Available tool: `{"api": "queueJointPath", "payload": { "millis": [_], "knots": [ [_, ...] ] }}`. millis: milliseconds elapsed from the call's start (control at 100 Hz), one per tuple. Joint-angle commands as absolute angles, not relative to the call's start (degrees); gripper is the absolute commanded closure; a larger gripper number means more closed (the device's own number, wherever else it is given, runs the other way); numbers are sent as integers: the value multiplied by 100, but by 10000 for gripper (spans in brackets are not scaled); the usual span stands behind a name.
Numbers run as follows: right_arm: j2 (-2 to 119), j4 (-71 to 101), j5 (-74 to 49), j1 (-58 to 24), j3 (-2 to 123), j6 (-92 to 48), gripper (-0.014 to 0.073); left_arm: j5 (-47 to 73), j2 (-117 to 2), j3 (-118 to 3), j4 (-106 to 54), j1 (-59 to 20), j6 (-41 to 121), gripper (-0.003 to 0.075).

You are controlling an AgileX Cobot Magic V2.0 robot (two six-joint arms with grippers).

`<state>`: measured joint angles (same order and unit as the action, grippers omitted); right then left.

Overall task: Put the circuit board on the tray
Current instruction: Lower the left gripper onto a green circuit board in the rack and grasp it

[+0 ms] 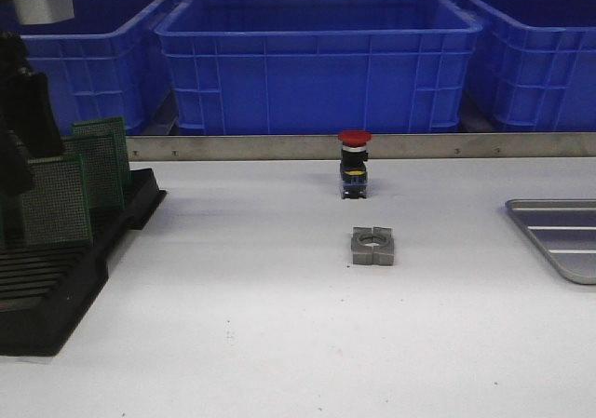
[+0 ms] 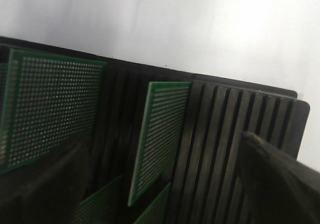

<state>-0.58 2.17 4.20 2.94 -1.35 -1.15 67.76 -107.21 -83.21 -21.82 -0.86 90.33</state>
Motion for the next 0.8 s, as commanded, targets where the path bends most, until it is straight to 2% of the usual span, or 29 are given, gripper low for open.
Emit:
{"api": "queueJointPath", "payload": {
  "millis": [0,140,230,320,510,790],
  "knots": [
    [-157,162,834,332,-194,-117,662,6759,-10563,-8499,-2425,-93,9031,156],
    [-157,162,834,332,-194,-117,662,6759,-10686,-8499,-2425,-93,9031,171],
    [-157,162,834,332,-194,-117,662,6810,-10723,-8499,-2425,-93,9031,240],
    [-157,162,834,332,-194,-117,662,6810,-10737,-8499,-2425,-93,9031,373],
    [-157,162,834,332,-194,-117,662,6888,-10737,-8499,-2435,-93,9031,742],
    [-157,162,834,332,-194,-117,662,7304,-10685,-8690,-2463,-93,9010,738]
  ]
}}
